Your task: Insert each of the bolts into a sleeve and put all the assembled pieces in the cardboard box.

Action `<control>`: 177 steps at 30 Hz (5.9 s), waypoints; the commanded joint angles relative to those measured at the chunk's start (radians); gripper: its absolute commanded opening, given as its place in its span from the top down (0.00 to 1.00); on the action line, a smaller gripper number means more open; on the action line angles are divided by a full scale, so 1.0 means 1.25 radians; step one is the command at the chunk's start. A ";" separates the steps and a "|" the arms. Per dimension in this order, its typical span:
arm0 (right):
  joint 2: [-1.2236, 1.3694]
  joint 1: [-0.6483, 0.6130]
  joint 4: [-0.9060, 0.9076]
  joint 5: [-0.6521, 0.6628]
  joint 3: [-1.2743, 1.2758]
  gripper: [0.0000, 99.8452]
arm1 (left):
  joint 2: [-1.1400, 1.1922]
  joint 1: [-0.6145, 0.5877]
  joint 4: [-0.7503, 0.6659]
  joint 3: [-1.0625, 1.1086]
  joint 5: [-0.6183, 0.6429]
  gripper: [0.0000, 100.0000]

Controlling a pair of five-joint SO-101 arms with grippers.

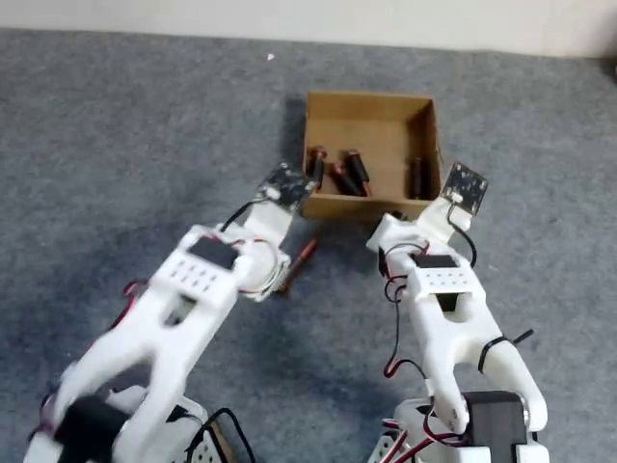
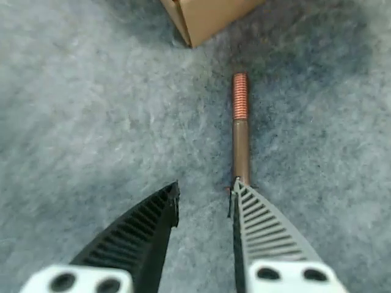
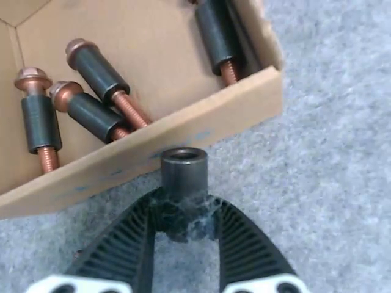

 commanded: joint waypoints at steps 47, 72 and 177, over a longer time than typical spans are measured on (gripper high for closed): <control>-0.039 0.009 -0.021 0.001 -0.007 1.00 | 0.354 0.129 0.077 -0.261 -0.005 0.84; -0.039 0.009 -0.021 0.001 -0.004 1.00 | 0.467 0.129 0.130 -0.376 0.025 0.88; -0.039 0.029 -0.021 0.001 -0.009 1.00 | -0.041 -0.018 0.157 -0.109 -0.703 0.85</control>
